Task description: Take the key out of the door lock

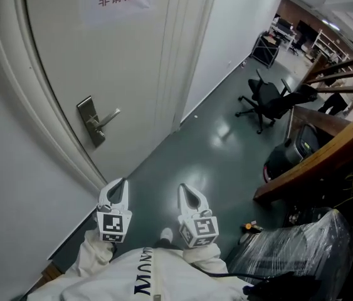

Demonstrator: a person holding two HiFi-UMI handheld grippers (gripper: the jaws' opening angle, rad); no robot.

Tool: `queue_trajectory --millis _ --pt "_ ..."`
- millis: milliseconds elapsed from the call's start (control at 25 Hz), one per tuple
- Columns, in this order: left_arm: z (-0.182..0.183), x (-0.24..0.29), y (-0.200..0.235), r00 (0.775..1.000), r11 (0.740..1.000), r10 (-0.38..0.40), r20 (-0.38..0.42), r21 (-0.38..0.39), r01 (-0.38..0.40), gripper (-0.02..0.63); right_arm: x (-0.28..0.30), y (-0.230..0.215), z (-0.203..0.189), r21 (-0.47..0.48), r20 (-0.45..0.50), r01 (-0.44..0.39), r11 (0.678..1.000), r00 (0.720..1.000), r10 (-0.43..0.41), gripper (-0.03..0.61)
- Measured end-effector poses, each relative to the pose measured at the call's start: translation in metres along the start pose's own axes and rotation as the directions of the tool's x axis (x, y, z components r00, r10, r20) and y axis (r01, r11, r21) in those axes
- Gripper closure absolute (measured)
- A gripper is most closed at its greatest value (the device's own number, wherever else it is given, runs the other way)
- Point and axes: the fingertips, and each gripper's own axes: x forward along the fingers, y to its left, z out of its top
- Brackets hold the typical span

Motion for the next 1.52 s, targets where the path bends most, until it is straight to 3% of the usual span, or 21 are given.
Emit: queue_trajectory --millis 560,960,1160,1520 --pt "0.012 0.081 -0.022 0.993 0.994 0.108 -0.04 0.016 -0.108 0.614 0.057 -0.084 0.0 0.002 -0.029 -0.126 0.992 0.992 0.126 0.578" --pt "0.001 0.078 0.009 0.966 0.97 0.241 -0.097 0.005 -0.242 0.614 0.101 -0.062 0.001 -0.003 -0.041 -0.278 0.961 0.96 0.277 0.578" --pt "-0.01 0.068 0.039 0.939 0.945 0.323 -0.122 -0.012 -0.327 0.614 0.134 -0.036 0.001 -0.017 -0.073 -0.363 0.932 0.93 0.361 0.578" --pt "-0.04 0.042 0.119 0.86 0.866 0.484 -0.16 -0.052 -0.497 0.614 0.205 0.043 0.003 -0.069 -0.121 -0.521 0.851 0.851 0.511 0.578"
